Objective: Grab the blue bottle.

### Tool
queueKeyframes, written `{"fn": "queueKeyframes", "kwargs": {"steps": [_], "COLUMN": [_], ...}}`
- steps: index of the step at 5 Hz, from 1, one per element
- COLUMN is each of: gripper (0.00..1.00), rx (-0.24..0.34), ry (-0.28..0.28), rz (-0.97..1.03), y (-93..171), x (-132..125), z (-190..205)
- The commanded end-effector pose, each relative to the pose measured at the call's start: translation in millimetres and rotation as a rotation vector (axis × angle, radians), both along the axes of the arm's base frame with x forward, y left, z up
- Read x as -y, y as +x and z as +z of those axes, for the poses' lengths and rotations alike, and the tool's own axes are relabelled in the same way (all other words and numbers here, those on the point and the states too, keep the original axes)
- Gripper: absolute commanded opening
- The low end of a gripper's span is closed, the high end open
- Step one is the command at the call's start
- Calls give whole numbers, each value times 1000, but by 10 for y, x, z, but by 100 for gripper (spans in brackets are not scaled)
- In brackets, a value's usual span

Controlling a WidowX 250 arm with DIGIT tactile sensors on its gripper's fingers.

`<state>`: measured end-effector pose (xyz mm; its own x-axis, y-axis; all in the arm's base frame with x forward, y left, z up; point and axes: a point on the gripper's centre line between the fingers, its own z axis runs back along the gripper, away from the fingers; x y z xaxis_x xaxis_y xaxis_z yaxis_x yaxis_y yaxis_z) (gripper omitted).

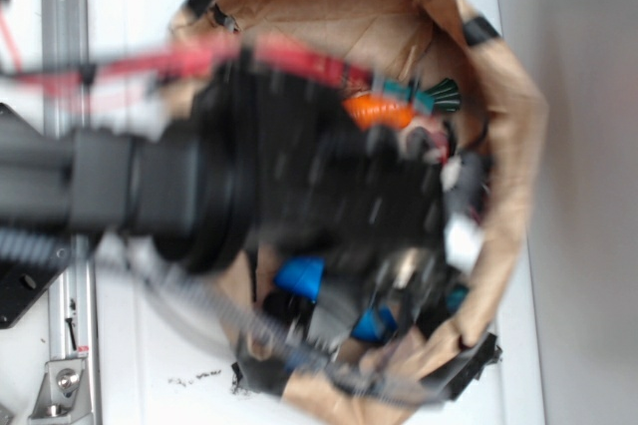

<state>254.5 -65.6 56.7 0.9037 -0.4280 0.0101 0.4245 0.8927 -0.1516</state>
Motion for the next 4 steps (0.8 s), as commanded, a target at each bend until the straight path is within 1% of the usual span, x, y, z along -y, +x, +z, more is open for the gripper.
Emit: {"fn": "queueKeyframes", "kwargs": {"steps": [1,2,3,4], "gripper": [100,0,0,0], "rx": [0,101,248,252], "ry": [-70,38,148,225], "rz": [-83,13,110,246], "y": [-234,-156,-32,-9], "x": [347,137,-196,-520], "z": [-258,-226,266,778]}}
